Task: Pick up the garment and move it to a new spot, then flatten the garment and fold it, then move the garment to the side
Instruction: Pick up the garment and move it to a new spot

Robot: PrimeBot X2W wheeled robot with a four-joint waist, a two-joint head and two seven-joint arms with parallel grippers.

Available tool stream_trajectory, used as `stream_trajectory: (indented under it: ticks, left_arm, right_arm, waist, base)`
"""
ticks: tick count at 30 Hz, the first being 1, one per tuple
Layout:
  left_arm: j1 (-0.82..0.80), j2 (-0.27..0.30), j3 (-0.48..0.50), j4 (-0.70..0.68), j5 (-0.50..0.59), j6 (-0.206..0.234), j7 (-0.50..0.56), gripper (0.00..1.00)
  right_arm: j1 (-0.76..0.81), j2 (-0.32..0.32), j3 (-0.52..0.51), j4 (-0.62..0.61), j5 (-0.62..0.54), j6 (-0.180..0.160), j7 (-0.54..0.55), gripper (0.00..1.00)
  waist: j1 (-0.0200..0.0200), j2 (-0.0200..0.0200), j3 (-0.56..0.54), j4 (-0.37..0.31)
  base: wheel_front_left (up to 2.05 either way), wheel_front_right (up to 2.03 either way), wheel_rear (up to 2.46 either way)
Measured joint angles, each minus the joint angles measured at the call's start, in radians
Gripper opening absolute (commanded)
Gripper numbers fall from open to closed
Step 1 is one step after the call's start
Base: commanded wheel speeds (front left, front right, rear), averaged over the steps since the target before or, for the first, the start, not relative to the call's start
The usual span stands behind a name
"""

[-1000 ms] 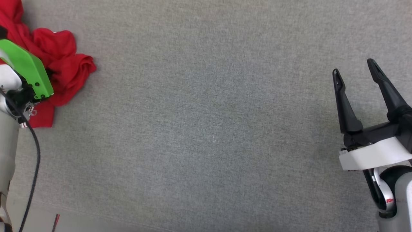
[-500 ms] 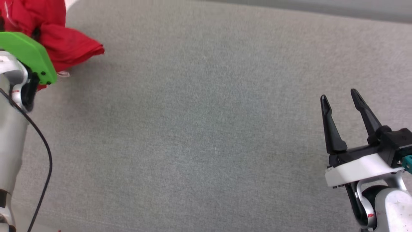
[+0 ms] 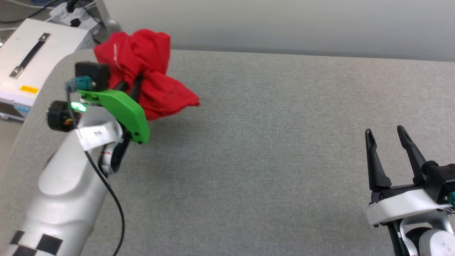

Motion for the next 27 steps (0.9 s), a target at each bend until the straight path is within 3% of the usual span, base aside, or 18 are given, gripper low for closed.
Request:
stream_trajectory:
  ticks: [4,15,23,24,25,26,27]
  left_arm:
    - [0.088,-0.051,-0.055,-0.084,-0.001,0.002,-0.001,0.00]
    - [0.251,-0.212,-0.284,-0.200,0.029,-0.049,0.023,0.00]
    - [0.336,-0.263,-0.388,-0.182,0.042,-0.085,0.022,0.00]
    - [0.339,-0.267,-0.392,-0.180,0.038,-0.089,0.021,0.11]
    - [0.341,-0.269,-0.395,-0.179,0.036,-0.092,0.015,0.42]
    - [0.341,-0.271,-0.395,-0.180,0.037,-0.093,-0.002,0.98]
    - [0.340,-0.272,-0.395,-0.181,0.038,-0.093,-0.015,1.00]
  right_arm:
    - [0.018,0.002,-0.009,-0.004,0.005,0.000,0.005,1.00]
    - [0.040,0.003,-0.033,-0.030,0.039,0.000,0.004,1.00]
    - [0.037,0.002,-0.044,-0.029,0.055,0.000,-0.006,1.00]
    - [0.034,0.003,-0.043,-0.028,0.054,0.000,-0.006,1.00]
    - [0.030,0.002,-0.041,-0.026,0.054,0.000,-0.010,1.00]
    - [0.025,0.002,-0.041,-0.025,0.054,0.000,-0.014,1.00]
    - [0.023,0.002,-0.040,-0.023,0.054,0.000,-0.014,1.00]
  waist:
    - [0.0000,0.0000,-0.023,-0.059]
    - [0.0000,0.0000,-0.034,-0.216]
    - [0.0000,0.0000,0.041,-0.244]
    - [0.0000,0.0001,0.048,-0.243]
    - [0.0000,0.0000,0.057,-0.240]
    - [0.0000,0.0000,0.063,-0.236]
    - [0.0000,0.0000,0.066,-0.232]
  base:
    - [0.00,0.00,0.00]
    - [0.00,0.00,0.00]
    - [0.00,0.00,0.00]
    - [0.00,0.00,0.00]
    - [0.00,0.00,0.00]
    - [0.00,0.00,0.00]
    - [0.00,0.00,0.00]
